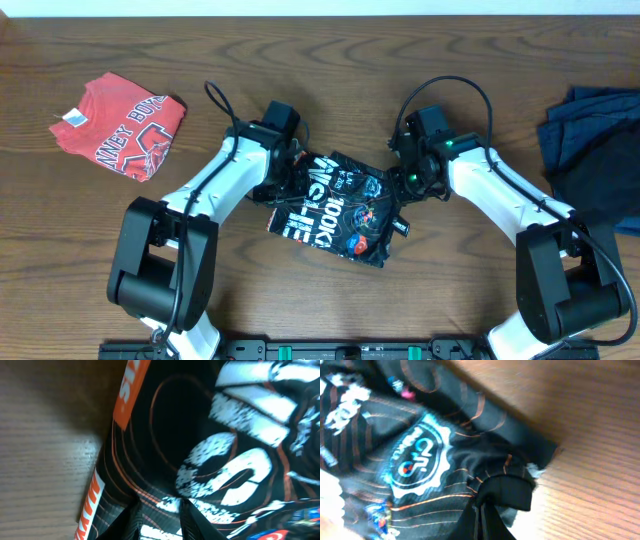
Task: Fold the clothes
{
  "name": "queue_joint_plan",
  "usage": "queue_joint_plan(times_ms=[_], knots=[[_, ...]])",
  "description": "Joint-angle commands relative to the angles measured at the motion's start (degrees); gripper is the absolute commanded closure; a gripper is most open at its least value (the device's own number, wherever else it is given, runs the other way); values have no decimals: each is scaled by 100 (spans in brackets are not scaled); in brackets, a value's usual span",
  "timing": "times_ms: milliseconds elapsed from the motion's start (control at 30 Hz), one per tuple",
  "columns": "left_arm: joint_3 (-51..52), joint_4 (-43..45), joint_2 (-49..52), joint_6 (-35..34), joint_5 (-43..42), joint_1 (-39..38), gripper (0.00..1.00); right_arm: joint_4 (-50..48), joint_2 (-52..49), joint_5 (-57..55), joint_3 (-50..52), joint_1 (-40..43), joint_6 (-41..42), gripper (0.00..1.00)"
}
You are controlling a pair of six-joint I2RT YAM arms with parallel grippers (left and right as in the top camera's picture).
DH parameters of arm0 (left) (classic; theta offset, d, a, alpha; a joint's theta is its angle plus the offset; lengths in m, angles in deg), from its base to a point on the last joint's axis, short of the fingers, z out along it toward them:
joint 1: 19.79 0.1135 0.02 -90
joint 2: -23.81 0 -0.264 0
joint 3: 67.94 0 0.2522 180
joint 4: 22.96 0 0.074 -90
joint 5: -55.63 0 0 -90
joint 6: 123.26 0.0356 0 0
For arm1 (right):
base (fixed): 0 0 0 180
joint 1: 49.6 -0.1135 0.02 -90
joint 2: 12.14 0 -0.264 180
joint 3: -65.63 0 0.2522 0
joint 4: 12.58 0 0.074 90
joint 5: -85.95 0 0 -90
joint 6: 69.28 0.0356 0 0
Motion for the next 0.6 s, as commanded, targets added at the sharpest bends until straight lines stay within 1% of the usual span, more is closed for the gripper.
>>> queue_joint_plan(times_ms=[0,67,167,233,267,367,433,567], knots=[[203,-13,35,31,85,-9,72,-55,-15,-1115,26,26,717,99],[328,15,35,28,190,-9,72,-85,-15,-1497,26,76,931,99],[525,199,35,-2,275,-9,72,-223,-15,-1451,26,155,931,99],[621,348,35,-68,271,-9,72,-273,-15,-1370,26,155,927,92],[647,393,35,-107,271,-9,72,-286,-15,-1290,26,144,885,83],[649,417,33,-120,273,-9,72,-256,-15,-986,26,118,608,66],[647,413,33,-120,275,-2,72,-122,-13,-715,26,114,439,63],[647,393,33,-120,308,2,73,348,-13,-483,26,142,264,62]])
